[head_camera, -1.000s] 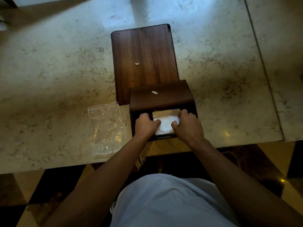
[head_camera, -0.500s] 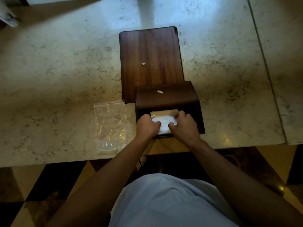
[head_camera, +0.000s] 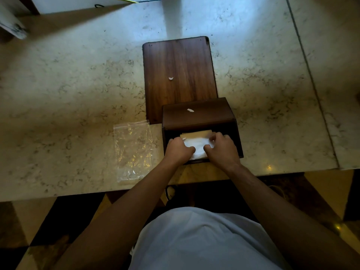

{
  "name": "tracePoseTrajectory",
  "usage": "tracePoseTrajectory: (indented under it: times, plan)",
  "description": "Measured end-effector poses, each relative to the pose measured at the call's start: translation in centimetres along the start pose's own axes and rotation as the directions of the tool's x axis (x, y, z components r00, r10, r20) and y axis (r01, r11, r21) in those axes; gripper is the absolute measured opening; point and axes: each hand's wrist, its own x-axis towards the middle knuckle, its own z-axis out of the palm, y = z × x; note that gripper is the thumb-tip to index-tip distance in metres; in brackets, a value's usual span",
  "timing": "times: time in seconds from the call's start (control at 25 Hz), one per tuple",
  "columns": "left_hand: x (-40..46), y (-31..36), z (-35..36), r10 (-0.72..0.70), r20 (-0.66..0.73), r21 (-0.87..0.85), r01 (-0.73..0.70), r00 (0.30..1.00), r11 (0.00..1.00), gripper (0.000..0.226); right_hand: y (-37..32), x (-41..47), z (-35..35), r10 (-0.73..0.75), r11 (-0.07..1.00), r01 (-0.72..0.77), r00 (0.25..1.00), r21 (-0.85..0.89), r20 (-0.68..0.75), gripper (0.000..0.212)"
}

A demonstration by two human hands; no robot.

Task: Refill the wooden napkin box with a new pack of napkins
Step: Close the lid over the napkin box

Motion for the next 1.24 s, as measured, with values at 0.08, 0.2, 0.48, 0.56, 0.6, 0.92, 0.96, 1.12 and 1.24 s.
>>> tracePoseTrajectory:
  times: [0.08, 0.2, 0.48, 0.56, 0.6, 0.92, 0.96, 1.12, 1.24]
  plan:
    - [-0.3, 0.0, -0.4, 0.026, 0.004, 0.014, -0.026, 1.000, 1.000, 0.034, 0.2, -0.2, -0.3, -0.009, 1.000, 0.009, 1.000, 0.018, -0.029, 0.035]
    - [-0.9, 0.0, -1.4, 0.090, -0.012, 0.041, -0.089, 0.996, 0.995, 0.043, 0.2, -0.5, -0.8, -0.060, 0.998, 0.060, 0.997, 0.011, -0.038, 0.036]
    - [-2.5, -0.2, -4.7, 0.353, -0.144, 0.119, -0.338, 0.925, 0.934, 0.072, -1.3, -0.9, -2.8, -0.230, 0.967, 0.225, 0.973, -0.118, -0.031, 0.053]
    - [-2.9, -0.3, -5.5, 0.404, -0.169, 0.166, -0.378, 0.899, 0.911, 0.068, -1.5, -1.0, -3.5, -0.256, 0.955, 0.249, 0.966, -0.158, -0.026, 0.058]
    - [-3.1, -0.3, -5.8, 0.426, -0.179, 0.187, -0.394, 0.887, 0.900, 0.066, -1.6, -1.0, -3.9, -0.259, 0.952, 0.252, 0.966, -0.176, -0.019, 0.060]
    - [-3.5, -0.8, -7.7, 0.193, -0.188, -0.169, -0.225, 0.963, 0.959, 0.026, -0.2, 0.3, -6.0, -0.137, 0.988, 0.136, 0.990, -0.073, -0.019, 0.058]
    - [-3.6, -0.4, -7.9, 0.138, -0.178, -0.285, -0.185, 0.974, 0.941, 0.018, -0.1, 0.9, -6.3, -0.128, 0.991, 0.128, 0.992, -0.032, 0.007, 0.054]
    - [-3.7, 1.1, -8.0, -0.032, -0.154, -0.542, -0.057, 0.988, 0.838, 0.010, -0.1, 2.2, -7.8, -0.095, 0.978, 0.089, 0.995, 0.187, 0.024, 0.027]
    - [-4.0, 1.4, -7.6, -0.126, -0.104, -0.696, 0.018, 0.987, 0.718, 0.029, 0.9, 2.7, -8.0, -0.011, 0.927, -0.017, 0.997, 0.374, 0.075, 0.031]
